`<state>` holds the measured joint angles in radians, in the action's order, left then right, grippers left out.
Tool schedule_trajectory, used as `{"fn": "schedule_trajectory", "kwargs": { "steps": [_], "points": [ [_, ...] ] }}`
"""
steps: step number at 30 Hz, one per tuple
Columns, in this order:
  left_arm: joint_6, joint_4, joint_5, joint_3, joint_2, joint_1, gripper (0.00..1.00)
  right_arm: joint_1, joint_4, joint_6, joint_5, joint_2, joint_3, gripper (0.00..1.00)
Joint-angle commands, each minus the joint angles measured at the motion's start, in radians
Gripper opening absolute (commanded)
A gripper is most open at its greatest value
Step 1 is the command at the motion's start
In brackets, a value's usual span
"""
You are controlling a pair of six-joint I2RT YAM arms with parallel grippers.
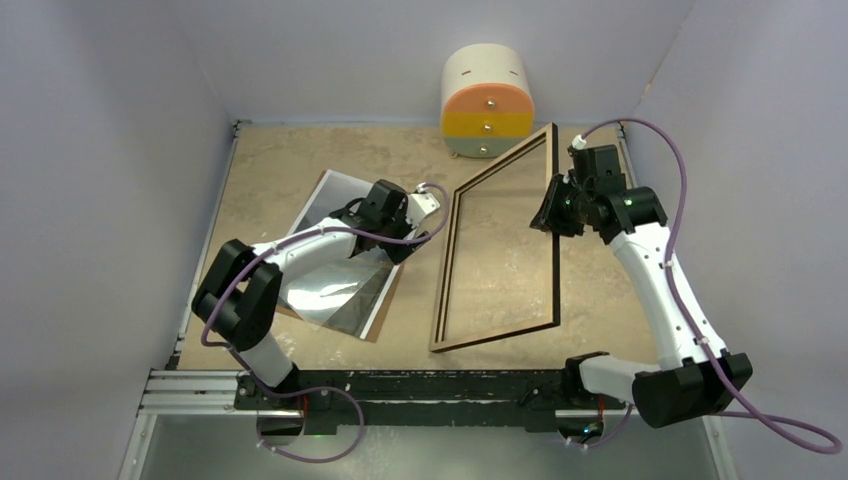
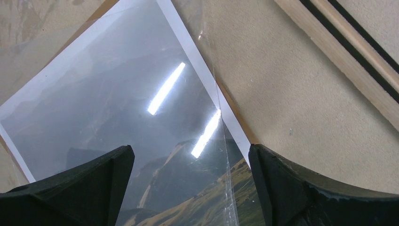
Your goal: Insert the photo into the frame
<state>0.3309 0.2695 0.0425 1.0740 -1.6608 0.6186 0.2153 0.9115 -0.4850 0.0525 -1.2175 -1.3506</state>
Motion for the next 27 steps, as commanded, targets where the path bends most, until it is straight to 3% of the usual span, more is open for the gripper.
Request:
{"fn": "schedule_trajectory", "kwargs": {
  "steps": [1, 12, 18, 27],
  "points": [
    [-0.008, -0.061, 0.022, -0.004, -0.011, 0.007, 1.0, 0.0, 0.012, 0.092, -0.096, -0.033, 0.053, 0.11],
    [0.02, -0.024, 0.113, -0.007, -0.007, 0.003, 1.0, 0.007, -0.108, 0.091, -0.021, -0.121, 0.169, 0.1],
    [0.04, -0.026, 0.133, -0.031, 0.013, -0.011, 1.0, 0.079, -0.17, 0.085, -0.008, -0.217, 0.201, 0.11],
    [0.114, -0.078, 0.202, -0.115, -0.016, -0.053, 1.0, 0.133, -0.214, 0.067, -0.13, -0.344, 0.224, 0.14]
  ]
}}
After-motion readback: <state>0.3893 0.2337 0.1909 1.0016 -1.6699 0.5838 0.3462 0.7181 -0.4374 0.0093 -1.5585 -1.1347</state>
